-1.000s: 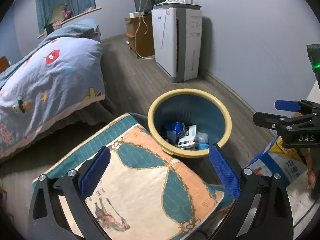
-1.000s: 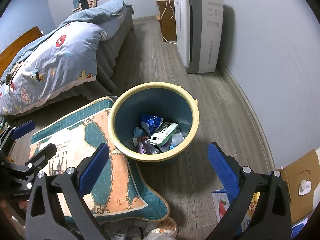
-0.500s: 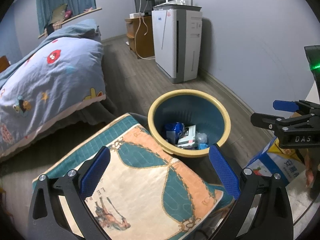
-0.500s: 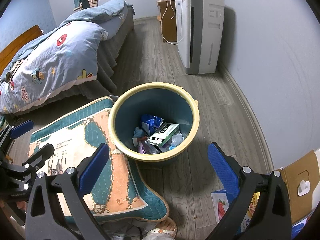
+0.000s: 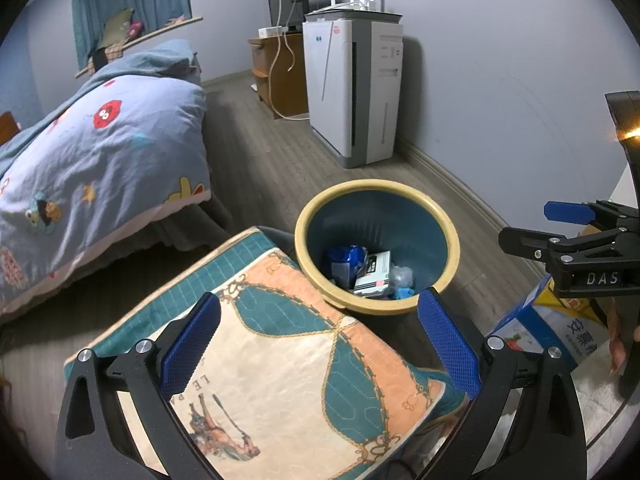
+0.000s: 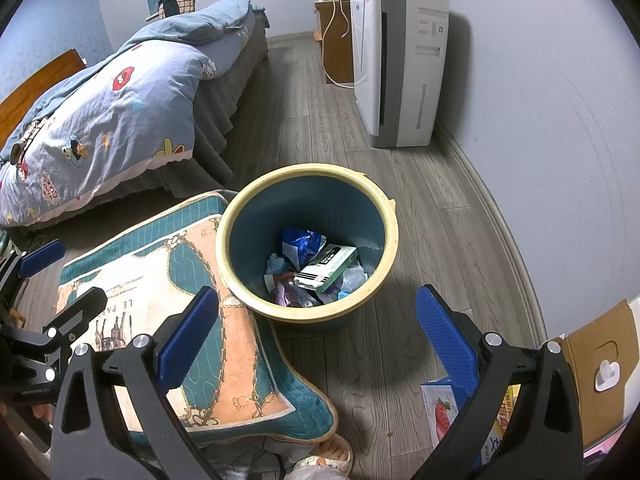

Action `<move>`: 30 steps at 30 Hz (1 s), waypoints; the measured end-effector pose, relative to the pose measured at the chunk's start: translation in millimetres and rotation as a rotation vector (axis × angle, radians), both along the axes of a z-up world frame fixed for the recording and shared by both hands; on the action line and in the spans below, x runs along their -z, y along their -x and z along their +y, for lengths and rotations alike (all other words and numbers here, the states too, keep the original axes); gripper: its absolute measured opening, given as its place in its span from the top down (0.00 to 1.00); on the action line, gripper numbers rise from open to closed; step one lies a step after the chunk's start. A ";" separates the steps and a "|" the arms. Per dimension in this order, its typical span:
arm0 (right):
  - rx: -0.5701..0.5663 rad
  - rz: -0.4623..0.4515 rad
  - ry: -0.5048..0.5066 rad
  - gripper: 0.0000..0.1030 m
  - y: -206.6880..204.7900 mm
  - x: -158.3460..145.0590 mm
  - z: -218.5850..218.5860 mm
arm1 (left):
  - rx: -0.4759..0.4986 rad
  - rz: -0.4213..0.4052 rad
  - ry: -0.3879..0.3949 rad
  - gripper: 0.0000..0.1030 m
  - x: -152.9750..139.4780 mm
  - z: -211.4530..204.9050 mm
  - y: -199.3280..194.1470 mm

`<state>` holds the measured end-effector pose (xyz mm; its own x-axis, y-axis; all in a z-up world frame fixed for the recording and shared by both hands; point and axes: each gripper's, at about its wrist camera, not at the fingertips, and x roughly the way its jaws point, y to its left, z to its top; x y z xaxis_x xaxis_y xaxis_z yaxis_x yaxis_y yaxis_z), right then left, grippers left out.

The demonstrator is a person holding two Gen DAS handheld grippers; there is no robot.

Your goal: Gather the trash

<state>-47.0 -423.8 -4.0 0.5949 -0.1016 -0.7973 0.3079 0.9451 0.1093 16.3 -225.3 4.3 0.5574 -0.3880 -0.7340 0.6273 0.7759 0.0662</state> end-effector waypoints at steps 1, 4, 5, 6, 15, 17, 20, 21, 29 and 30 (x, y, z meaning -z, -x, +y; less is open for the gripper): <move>0.000 0.000 0.000 0.06 0.0 0.2 0.5 | 0.000 0.000 0.000 0.05 0.0 0.1 -0.1; 0.001 0.000 0.000 0.06 0.0 0.1 0.6 | 0.000 0.001 0.001 0.05 0.0 0.2 -0.1; 0.000 0.000 0.000 0.06 -0.1 0.1 0.9 | 0.001 0.001 0.002 0.05 -0.2 0.1 0.1; 0.000 0.000 0.000 0.06 -0.1 0.2 0.9 | -0.001 0.000 0.001 0.05 0.0 0.1 -0.1; 0.001 0.001 0.001 0.06 -0.1 0.0 0.9 | -0.002 -0.002 0.000 0.05 -0.9 -0.6 1.3; 0.000 0.001 0.002 0.06 -0.1 -0.1 1.0 | -0.003 -0.002 0.000 0.05 -1.0 -0.6 1.4; 0.001 0.001 0.001 0.06 0.0 0.1 1.8 | -0.004 -0.003 0.000 0.05 -1.0 -0.2 1.4; 0.002 0.001 0.002 0.06 0.0 0.0 2.0 | -0.004 -0.002 0.000 0.05 -1.2 -0.1 1.6; 0.001 0.001 0.003 0.06 0.1 0.3 1.9 | -0.001 -0.003 0.000 0.05 -1.3 1.8 1.6; 0.001 0.001 0.003 0.06 0.1 0.3 2.0 | -0.001 -0.003 0.000 0.05 -1.6 1.7 1.9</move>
